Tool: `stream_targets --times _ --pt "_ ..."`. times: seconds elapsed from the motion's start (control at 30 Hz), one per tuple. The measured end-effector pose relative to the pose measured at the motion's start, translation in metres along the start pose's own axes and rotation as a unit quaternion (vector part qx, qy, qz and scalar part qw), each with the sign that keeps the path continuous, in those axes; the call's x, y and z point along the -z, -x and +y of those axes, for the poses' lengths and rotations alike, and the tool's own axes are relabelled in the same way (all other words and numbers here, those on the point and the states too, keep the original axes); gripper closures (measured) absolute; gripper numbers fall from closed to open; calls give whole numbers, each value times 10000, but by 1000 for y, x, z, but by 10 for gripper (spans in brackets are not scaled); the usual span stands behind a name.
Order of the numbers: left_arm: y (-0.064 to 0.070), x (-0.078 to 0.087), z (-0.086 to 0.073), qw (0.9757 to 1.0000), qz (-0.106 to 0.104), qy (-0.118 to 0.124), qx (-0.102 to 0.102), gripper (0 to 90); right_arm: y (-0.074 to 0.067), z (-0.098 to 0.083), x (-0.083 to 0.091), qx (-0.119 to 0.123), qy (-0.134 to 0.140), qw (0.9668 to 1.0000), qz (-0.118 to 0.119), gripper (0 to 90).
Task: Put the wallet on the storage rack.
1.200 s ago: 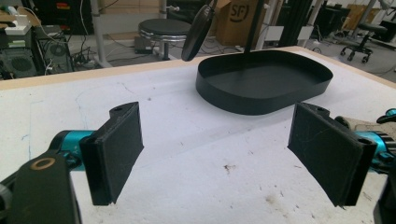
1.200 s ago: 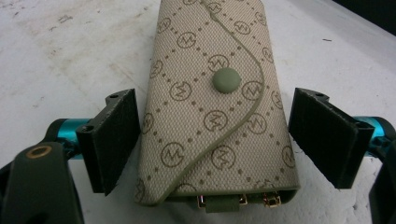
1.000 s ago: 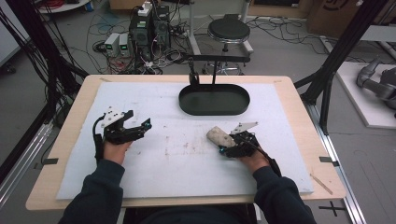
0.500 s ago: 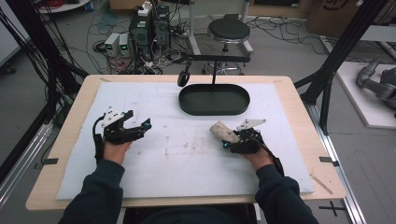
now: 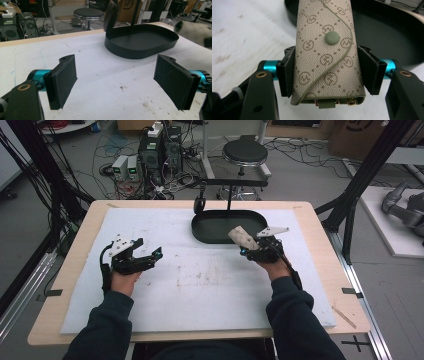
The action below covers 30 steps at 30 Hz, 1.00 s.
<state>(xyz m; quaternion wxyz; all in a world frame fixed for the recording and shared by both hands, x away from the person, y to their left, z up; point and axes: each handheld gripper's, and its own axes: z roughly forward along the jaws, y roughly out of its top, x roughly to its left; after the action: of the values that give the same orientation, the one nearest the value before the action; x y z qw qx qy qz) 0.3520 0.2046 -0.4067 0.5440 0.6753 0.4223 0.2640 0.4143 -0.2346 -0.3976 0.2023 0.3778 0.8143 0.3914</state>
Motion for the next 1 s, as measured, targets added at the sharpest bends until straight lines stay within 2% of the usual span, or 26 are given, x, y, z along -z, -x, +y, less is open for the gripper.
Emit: stream_targets --times 0.2,0.5,0.7,0.8,0.87,0.93,1.0 --pt "0 0 0 10000 -3 0 16 182 19 26 -22 -30 -95 9997 -202 383" --pt "-1 0 0 10000 -19 7 12 183 46 38 -56 -328 -277 9974 -577 381" --pt "-1 1 0 10000 -12 14 39 183 48 40 -77 -402 -511 9950 -754 373" --pt "0 1 0 10000 -25 23 43 183 48 39 -85 -454 -462 9932 -968 366" --pt "-1 1 0 10000 -26 12 43 184 50 38 -90 -537 -501 9924 -992 356" --pt "-1 1 0 10000 -25 23 40 184 50 36 -93 -562 -502 9919 -1023 324" --pt "-2 1 -1 10000 -26 17 46 185 50 37 -92 -576 -424 9910 -1131 212"
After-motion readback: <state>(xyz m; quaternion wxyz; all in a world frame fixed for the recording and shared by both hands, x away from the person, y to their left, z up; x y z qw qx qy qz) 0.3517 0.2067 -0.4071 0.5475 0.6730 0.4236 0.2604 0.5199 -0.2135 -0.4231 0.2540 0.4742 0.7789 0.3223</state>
